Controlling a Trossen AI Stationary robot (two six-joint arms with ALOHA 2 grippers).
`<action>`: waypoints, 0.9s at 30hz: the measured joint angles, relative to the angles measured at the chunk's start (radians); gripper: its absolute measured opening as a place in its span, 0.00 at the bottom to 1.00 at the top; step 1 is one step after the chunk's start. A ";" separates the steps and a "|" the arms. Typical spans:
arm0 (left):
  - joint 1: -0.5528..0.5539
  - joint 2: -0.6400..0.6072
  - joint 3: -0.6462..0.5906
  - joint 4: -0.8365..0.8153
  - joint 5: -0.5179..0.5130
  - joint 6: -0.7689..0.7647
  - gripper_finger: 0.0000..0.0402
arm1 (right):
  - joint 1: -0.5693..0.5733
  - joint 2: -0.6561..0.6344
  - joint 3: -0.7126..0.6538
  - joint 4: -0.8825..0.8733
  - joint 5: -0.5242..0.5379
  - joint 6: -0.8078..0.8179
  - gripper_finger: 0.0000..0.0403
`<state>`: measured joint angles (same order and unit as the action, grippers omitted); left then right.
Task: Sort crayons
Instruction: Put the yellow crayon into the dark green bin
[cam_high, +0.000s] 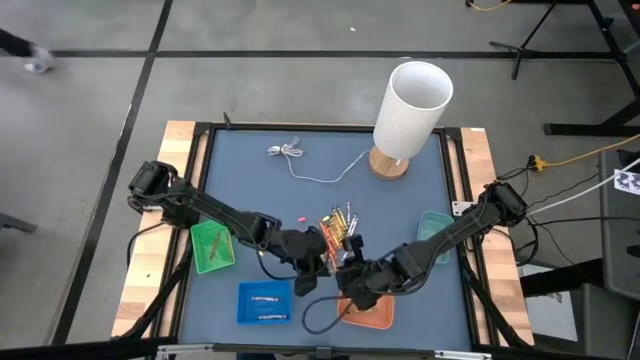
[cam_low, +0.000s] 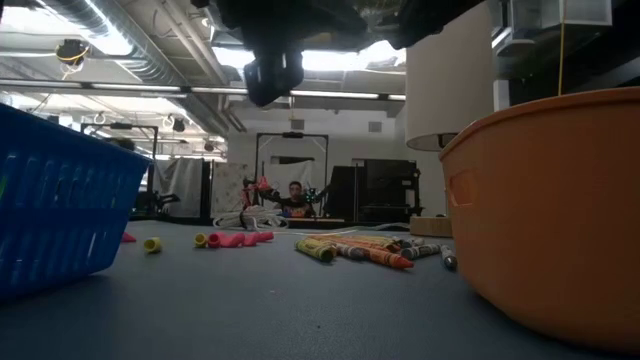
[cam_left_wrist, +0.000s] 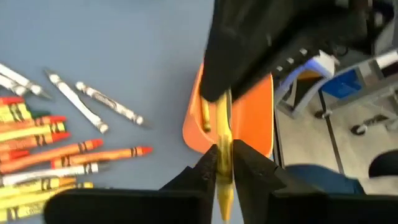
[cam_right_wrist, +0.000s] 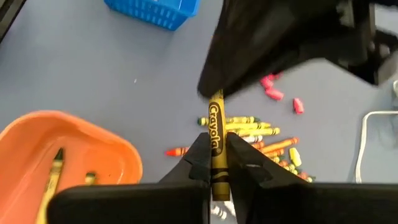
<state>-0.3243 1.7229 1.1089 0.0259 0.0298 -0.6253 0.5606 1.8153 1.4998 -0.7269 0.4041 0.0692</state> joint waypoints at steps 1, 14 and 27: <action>-0.001 0.000 -0.001 0.000 0.001 0.001 0.13 | 0.000 0.000 0.000 0.002 -0.001 0.000 0.06; 0.000 0.000 -0.001 -0.002 -0.001 0.036 0.25 | 0.000 0.000 0.000 -0.382 0.005 0.188 0.07; -0.010 0.000 -0.001 -0.065 -0.022 0.036 0.26 | 0.023 -0.094 -0.111 -0.830 0.025 0.725 0.07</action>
<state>-0.3345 1.7229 1.1084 -0.0387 0.0078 -0.5896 0.5838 1.7208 1.3893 -1.5569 0.4296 0.7946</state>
